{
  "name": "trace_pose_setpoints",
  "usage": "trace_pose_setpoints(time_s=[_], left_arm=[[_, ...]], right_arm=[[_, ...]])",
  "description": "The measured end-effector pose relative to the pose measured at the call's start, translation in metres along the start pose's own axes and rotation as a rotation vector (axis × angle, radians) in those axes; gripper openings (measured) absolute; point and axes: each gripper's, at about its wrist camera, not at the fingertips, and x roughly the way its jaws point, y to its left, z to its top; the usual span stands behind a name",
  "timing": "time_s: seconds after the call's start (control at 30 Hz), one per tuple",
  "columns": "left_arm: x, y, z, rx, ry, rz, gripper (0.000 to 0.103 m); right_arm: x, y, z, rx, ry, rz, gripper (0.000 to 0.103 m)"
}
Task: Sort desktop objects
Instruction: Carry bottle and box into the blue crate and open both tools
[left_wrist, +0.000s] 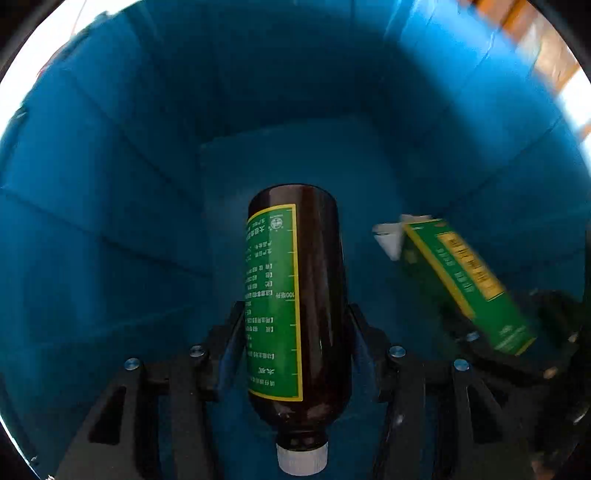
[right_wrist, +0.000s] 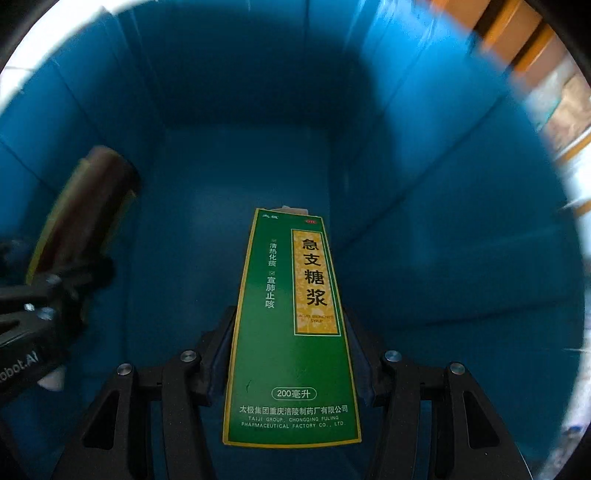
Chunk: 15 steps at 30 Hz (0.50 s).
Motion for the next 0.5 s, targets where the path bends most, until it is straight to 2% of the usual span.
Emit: trace_pose_setpoints(time_s=[0.03,0.13,0.33,0.4,0.5], left_arm=[[0.013,-0.005,-0.002,0.019,0.033,0.026,0.051],[0.044,-0.01,-0.008,0.024,0.107,0.043,0.052],[0.072,-0.002,-0.014,-0.009,0.209,0.07,0.052],[0.07,0.002,-0.016,-0.004,0.209,0.074,0.051],[0.062,-0.004,-0.018,0.004,0.187,0.054,0.052]], right_arm=[[0.01,0.0,-0.001,-0.008,0.024,-0.008,0.054],[0.05,0.003,-0.013,-0.04,0.132,-0.023,0.054],[0.092,0.015,-0.041,-0.089,0.284,-0.001,0.053],[0.101,0.016,-0.05,-0.097,0.325,0.007,0.053],[0.103,0.017,-0.057,-0.113,0.324,0.005,0.054]])
